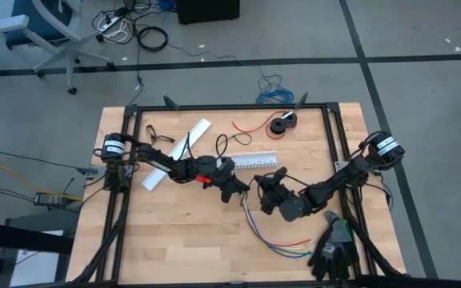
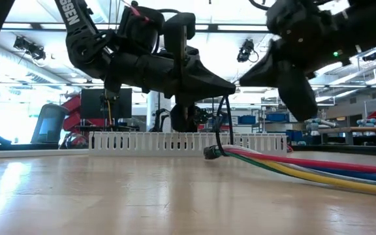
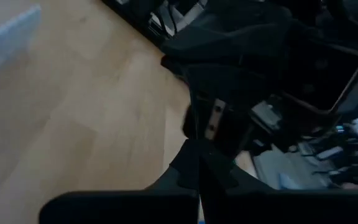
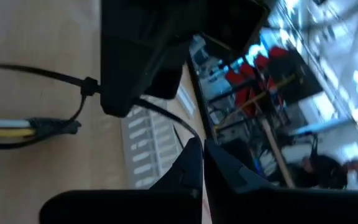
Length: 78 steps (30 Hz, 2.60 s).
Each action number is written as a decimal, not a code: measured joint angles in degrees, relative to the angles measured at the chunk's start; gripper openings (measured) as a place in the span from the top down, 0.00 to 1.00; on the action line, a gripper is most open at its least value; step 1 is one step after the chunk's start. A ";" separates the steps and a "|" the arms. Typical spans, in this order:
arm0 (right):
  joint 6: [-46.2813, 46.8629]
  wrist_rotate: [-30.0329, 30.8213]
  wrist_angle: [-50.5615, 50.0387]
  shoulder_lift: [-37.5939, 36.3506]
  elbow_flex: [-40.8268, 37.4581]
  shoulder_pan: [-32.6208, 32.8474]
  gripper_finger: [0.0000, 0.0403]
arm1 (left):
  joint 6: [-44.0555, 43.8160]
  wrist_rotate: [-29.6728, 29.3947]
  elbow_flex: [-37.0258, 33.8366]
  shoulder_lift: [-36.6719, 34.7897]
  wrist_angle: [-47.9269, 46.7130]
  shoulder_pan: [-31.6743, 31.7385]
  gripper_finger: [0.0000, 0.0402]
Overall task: Ziptie cables
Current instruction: Wrap the cables together using the left black zip tie
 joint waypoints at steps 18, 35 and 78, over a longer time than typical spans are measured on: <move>58.52 -34.01 2.97 -4.86 -10.94 -3.21 1.00 | 11.80 -26.17 -0.09 0.00 -0.12 -7.85 1.00; 55.37 -41.09 16.08 -4.74 -10.91 -10.82 0.69 | 13.53 -28.91 -0.11 0.00 -0.18 -7.41 1.00; 52.54 -47.74 17.59 -1.09 -8.83 -16.75 0.95 | 13.53 -29.73 -0.11 -0.02 0.52 -7.08 1.00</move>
